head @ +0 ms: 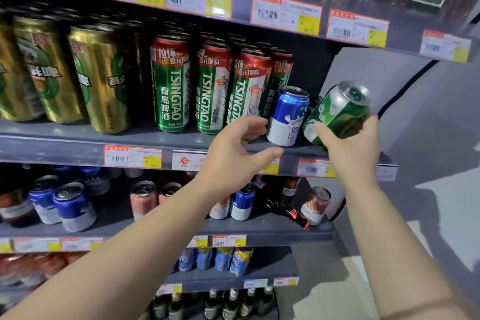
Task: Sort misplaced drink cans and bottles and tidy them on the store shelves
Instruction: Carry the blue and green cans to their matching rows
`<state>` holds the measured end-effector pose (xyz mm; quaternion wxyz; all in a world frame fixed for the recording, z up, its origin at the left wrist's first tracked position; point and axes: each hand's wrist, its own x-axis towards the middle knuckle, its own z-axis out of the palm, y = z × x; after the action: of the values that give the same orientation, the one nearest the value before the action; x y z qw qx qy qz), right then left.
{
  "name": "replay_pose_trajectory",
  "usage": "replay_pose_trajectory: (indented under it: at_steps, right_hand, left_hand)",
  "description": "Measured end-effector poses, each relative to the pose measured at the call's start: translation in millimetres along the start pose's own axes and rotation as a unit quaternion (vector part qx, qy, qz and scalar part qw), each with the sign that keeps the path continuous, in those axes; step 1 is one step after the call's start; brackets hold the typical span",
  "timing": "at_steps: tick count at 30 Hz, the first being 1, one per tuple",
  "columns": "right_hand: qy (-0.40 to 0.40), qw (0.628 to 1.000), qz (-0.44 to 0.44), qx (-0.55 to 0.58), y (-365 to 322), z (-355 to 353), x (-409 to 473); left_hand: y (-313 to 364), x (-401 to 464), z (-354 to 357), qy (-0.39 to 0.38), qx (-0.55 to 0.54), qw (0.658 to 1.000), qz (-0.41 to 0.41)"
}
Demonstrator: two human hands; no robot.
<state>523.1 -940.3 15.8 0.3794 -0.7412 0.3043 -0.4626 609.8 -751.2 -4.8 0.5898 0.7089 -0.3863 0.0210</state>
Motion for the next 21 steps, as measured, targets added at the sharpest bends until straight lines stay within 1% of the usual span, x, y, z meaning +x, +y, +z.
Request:
replay_pose_trajectory:
  at_steps: [1, 2, 4, 6, 7, 10, 12, 13, 14, 15, 17, 18, 19, 20, 21]
  right_hand:
    - [-0.016, 1.000, -0.018, 0.003, -7, -5, -13]
    - [-0.049, 0.998, -0.035, 0.005, -15, -8, -26]
    - [-0.143, 0.988, -0.059, 0.004, -25, -9, -54]
    - [-0.228, 0.972, -0.057, 0.022, -26, 0, -78]
    - [-0.252, 0.966, -0.050, 0.034, -22, 7, -88]
    - [-0.308, 0.950, -0.032, 0.047, -14, 22, -104]
    - [-0.378, 0.924, -0.035, 0.048, -11, 23, -102]
    - [-0.400, 0.914, -0.039, 0.057, -9, 22, -97]
    - [-0.388, 0.919, -0.036, 0.069, -9, 21, -89]
    - [-0.337, 0.937, -0.023, 0.088, -10, 21, -78]
    - [-0.182, 0.978, 0.006, 0.101, -13, 25, -51]
    - [-0.123, 0.988, 0.014, 0.088, -15, 27, -38]
    - [-0.093, 0.993, 0.021, 0.066, -15, 32, -26]
    - [-0.091, 0.995, 0.027, 0.042, -16, 38, -15]
    - [-0.106, 0.993, 0.035, 0.024, -16, 45, -6]
  left_hand:
    - [2, -3, -1, -0.007, -0.018, 1.000, 0.002]
    - [4, -6, -2, -0.019, -0.038, 0.999, 0.001]
    - [4, -11, -5, -0.058, -0.067, 0.996, -0.014]
    - [3, -15, -8, -0.091, -0.078, 0.992, -0.031]
    - [2, -17, -10, -0.093, -0.079, 0.992, -0.041]
    - [1, -28, -18, -0.061, -0.045, 0.995, -0.072]
    - [-5, -37, -26, -0.045, -0.028, 0.994, -0.095]
    - [-10, -42, -32, -0.038, -0.027, 0.993, -0.111]
    - [-14, -48, -37, -0.030, -0.027, 0.991, -0.126]
    - [-18, -54, -44, -0.023, -0.024, 0.989, -0.142]
    - [-27, -66, -59, -0.013, -0.008, 0.986, -0.167]
    - [-32, -73, -66, -0.010, -0.002, 0.984, -0.179]
    - [-36, -79, -73, -0.005, -0.002, 0.982, -0.191]
    - [-40, -85, -80, 0.001, 0.000, 0.979, -0.202]
    - [-44, -91, -86, 0.007, 0.004, 0.977, -0.212]
